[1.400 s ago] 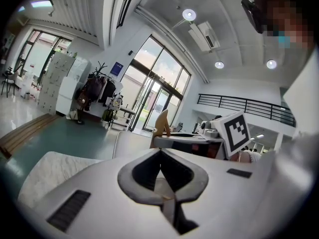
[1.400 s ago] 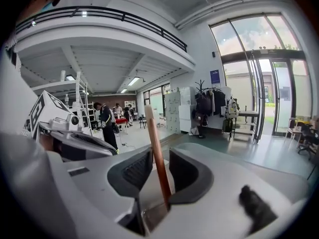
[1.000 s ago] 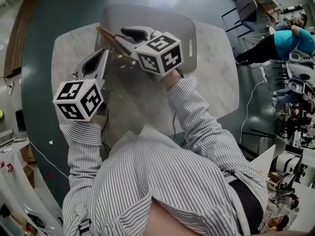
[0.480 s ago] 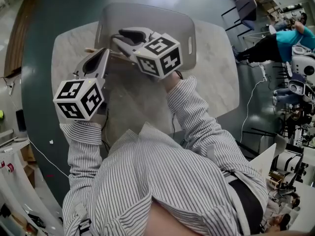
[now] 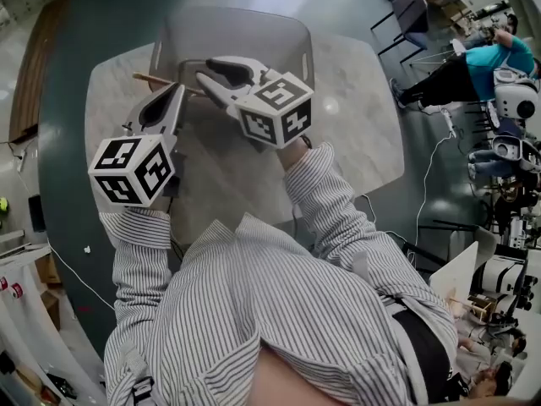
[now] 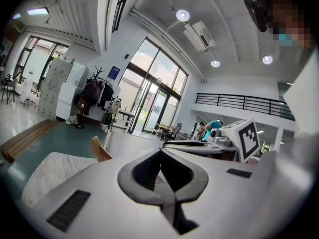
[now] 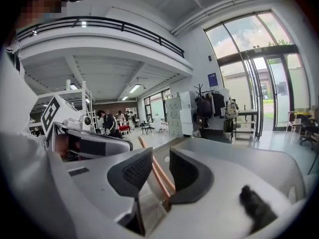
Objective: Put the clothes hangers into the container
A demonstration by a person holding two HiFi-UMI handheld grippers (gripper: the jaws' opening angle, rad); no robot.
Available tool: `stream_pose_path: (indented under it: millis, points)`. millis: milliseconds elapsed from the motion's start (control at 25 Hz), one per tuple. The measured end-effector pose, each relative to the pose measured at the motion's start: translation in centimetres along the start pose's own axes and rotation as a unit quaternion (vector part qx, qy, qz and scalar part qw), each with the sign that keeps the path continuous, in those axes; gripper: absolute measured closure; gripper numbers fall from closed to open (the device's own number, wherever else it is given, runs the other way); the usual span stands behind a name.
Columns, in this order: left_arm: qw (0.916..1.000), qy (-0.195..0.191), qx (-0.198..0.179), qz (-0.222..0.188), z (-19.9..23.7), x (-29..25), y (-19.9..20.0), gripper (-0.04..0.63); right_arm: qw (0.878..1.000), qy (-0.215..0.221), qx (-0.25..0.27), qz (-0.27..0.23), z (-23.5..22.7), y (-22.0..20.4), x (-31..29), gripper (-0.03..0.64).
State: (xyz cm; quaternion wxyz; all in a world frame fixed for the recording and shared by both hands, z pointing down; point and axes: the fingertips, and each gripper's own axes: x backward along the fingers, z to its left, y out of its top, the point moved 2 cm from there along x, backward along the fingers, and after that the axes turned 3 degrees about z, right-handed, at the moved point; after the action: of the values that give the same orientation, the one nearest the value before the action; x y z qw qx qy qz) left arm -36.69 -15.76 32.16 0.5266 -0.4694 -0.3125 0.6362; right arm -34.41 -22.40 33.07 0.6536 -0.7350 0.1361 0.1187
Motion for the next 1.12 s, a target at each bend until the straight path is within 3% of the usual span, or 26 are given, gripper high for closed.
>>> stream_pose_path:
  millis: [320, 600, 1120]
  points:
    - [0.999, -0.012, -0.04, -0.017, -7.4, 2.5, -0.6, 0.584, 0.999, 0.024, 0.016, -0.041, 3.6, 0.0, 7.6, 0.548]
    - [0.9981, -0.02, -0.051, -0.029, -12.4, 4.2, -2.8, 0.584, 0.996, 0.027, 0.032, -0.08, 6.0, -0.9, 13.2, 0.594]
    - [0.9986, -0.019, -0.049, -0.005, -18.0, 5.4, -7.5, 0.585, 0.995, 0.023, -0.027, -0.094, 7.7, -5.5, 20.1, 0.603]
